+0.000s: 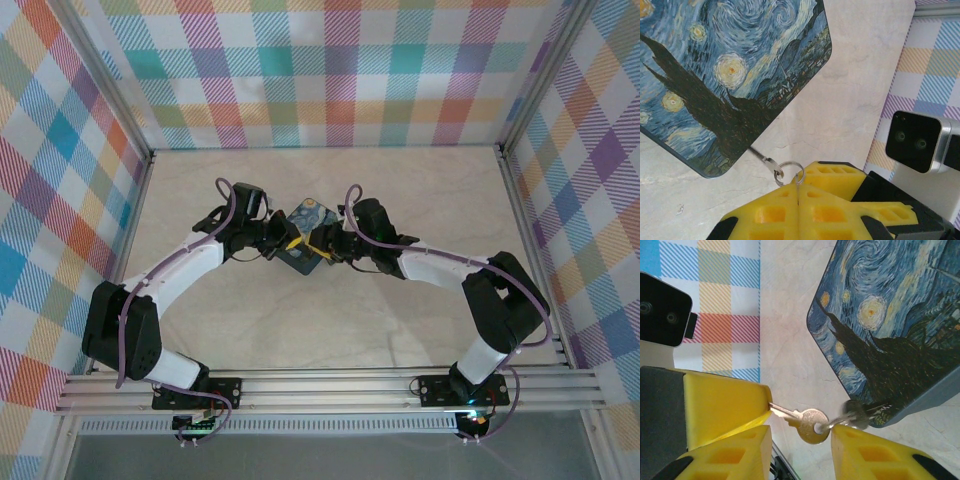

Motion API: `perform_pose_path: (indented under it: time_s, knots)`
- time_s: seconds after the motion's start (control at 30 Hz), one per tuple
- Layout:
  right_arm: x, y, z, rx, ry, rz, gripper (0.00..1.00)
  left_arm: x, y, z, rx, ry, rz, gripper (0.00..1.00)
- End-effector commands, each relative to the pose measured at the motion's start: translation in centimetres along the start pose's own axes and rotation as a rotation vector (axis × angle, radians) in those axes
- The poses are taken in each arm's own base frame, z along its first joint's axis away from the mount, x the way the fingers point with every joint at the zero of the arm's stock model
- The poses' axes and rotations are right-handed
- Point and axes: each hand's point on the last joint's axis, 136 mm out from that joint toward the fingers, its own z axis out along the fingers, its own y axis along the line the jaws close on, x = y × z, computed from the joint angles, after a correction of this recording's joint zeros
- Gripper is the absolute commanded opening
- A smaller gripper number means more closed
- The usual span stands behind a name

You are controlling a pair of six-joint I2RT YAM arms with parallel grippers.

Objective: Unlock a padlock with a key

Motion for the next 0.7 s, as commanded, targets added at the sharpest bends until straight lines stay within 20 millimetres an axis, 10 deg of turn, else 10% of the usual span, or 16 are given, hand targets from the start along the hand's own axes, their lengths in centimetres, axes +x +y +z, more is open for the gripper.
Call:
perform_pose_path:
  time_s: [0.0,0.67]
  knots:
    - [-0.3,0.1,-1.2,0.011,-0.024,-0.054,0.38,0.3,-0.5,-0.6,-0.002,0.013,0.055,0.00]
    - [0.6,2.1,-4.9,-0.209,0.189,-0.465,0.47,2.5,-4.3,0.3,0.155,0.197,0.342,0.00]
